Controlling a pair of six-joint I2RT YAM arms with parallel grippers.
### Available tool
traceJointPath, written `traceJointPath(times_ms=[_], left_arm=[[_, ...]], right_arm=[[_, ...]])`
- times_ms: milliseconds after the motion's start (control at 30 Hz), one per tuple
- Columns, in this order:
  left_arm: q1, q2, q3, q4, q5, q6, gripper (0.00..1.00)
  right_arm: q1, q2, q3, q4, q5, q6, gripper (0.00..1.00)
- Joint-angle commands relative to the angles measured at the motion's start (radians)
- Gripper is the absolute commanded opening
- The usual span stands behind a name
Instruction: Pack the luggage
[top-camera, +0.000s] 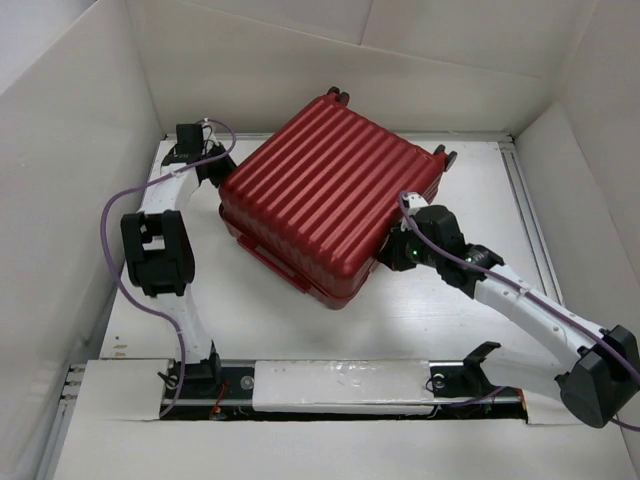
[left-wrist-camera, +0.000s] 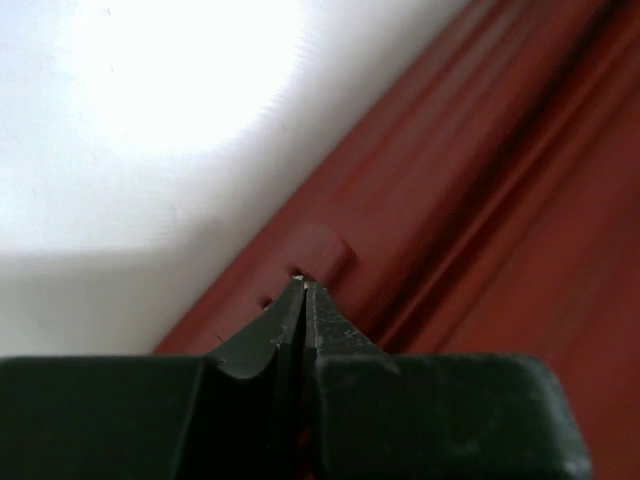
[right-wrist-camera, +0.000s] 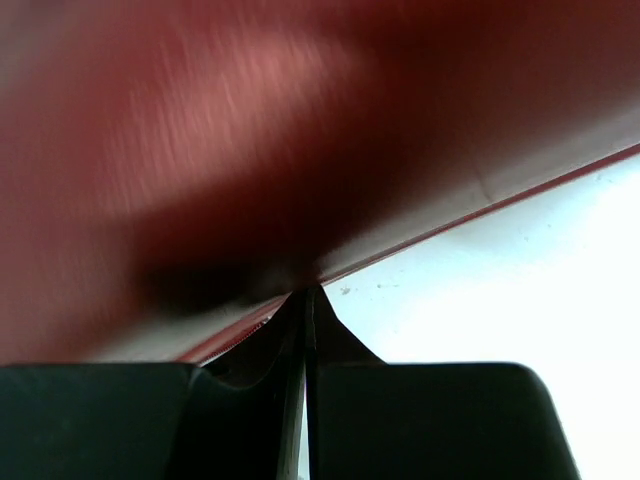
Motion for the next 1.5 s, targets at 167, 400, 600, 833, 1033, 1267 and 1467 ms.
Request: traceJointPath(times_ms=[167, 400, 600, 833, 1033, 1267, 1467], left_arm=[[-0.384, -0.377, -0.252, -0.06, 0.341, -0.11, 0.0], [-0.475, -0.56, -0.272, -0.051, 0.237, -0.228, 0.0], [-0.475, -0.776, -0.409, -0.08, 0.112, -0.317, 0.0], [-0.4, -1.014, -0.715, -0.104, -0.019, -0.407, 0.0], [-0.324, -0.981, -0.608, -0.221, -0.163, -0.296, 0.0], [-0.324, -0.853, -0.41, -0.178, -0.231, -0.246, 0.0], [-0.324, -0.757, -0.342, -0.184, -0.253, -0.256, 0.0]], right_arm=[[0.067, 0.05, 0.039, 0.225, -0.037, 0.05, 0.07], [0.076, 0.028, 0.025, 0.225, -0.081, 0.041, 0.07], [0.076, 0.005, -0.012, 0.225, -0.081, 0.041, 0.07], [0.076, 0.027, 0.034, 0.147, -0.081, 0.0, 0.07], [0.076, 0.038, 0.07, 0.11, -0.081, 0.0, 0.09], [0.096, 0.028, 0.114, 0.07, -0.06, 0.058, 0.1], [0.131, 0.085, 0.195, 0.021, -0.054, 0.072, 0.15]])
